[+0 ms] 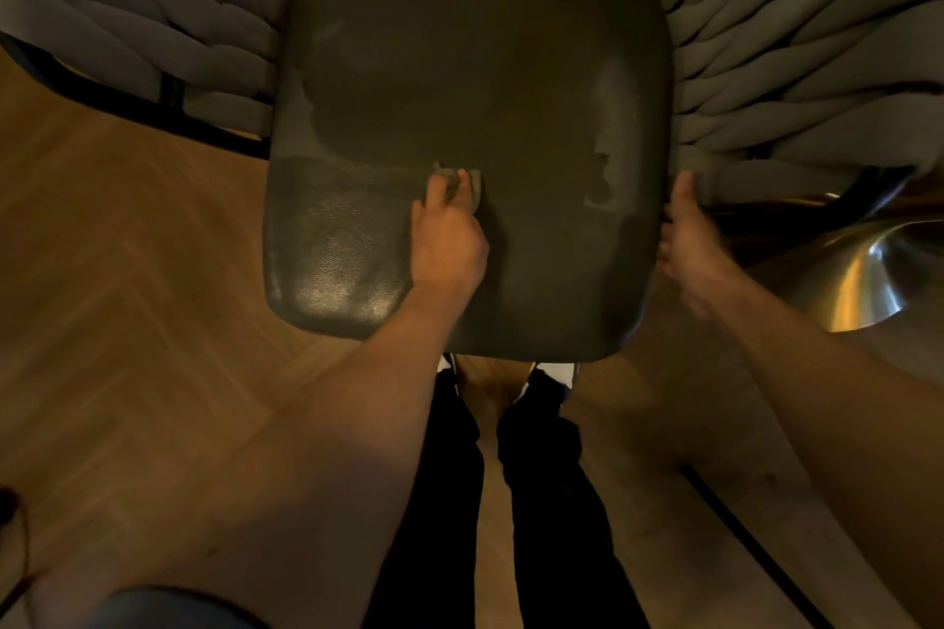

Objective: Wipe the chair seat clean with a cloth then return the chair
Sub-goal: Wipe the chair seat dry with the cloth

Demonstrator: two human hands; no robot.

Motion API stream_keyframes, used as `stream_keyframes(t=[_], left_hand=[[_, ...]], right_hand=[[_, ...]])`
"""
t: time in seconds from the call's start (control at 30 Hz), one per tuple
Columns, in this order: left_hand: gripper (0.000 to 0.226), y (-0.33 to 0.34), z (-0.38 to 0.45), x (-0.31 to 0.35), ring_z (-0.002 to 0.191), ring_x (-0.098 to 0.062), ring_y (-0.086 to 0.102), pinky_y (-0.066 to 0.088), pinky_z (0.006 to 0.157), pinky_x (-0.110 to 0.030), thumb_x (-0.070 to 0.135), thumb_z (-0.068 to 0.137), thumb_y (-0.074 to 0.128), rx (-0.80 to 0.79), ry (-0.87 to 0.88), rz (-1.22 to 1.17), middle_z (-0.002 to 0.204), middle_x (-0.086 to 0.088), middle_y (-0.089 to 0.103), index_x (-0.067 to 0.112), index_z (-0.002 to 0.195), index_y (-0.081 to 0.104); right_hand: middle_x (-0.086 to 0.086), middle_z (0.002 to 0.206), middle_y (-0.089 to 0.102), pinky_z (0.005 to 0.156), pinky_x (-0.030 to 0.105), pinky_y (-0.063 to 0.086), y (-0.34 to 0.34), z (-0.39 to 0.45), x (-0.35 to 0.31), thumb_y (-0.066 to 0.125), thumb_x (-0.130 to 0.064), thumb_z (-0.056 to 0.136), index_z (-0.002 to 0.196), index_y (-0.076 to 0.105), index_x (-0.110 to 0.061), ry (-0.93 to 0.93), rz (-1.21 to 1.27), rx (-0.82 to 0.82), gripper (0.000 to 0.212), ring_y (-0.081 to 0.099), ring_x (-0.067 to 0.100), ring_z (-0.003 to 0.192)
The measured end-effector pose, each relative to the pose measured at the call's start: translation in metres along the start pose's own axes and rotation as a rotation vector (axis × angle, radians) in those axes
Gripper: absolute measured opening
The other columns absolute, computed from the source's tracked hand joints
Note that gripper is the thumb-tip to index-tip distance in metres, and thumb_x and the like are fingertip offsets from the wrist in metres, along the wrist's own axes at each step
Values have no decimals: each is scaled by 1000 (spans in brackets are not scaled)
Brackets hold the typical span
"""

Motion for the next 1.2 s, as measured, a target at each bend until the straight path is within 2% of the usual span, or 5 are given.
stream_keyframes(t=[0.2,0.5,0.6,0.93,1.2], left_hand=[[58,39,-15,75,113,-32,43,36,101,-36,9,91,47,-62,101,30,144,-11,35,10,148,34],[53,94,-23,157,119,-28,44,39,89,-37,24,90,48,-206,381,133,140,-4,41,15,142,41],[52,89,-26,168,119,-28,40,36,89,-37,22,95,46,-210,465,196,142,-5,38,11,145,36],[56,46,-4,105,111,-34,40,46,88,-36,16,96,45,-147,318,261,144,-6,30,18,150,28],[61,6,21,-2,113,-30,46,41,91,-37,15,93,48,-47,212,361,140,-8,36,16,151,29]], right_hand=[[-2,143,60,113,52,40,8,-21,-9,27,-114,20,147,52,-33,7,31,-51,153,57,25,129],[9,124,67,103,47,52,10,-50,-29,24,-78,96,135,62,-16,-37,-46,-3,82,64,26,113],[12,123,67,103,47,52,8,-45,-26,22,-72,100,134,62,-17,-45,-99,23,76,64,28,114],[11,148,51,104,40,40,20,-43,-42,37,-49,108,152,43,-19,-154,-369,95,54,49,35,135],[10,148,53,111,47,45,36,-16,-64,71,-55,86,149,45,-12,-248,-361,154,80,51,35,135]])
Point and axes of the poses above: each hand's wrist, its own z-axis towards the middle knuckle, its own y-axis out of the palm, x = y × z, the point moved 5 cm from there along z, towards the middle knuckle
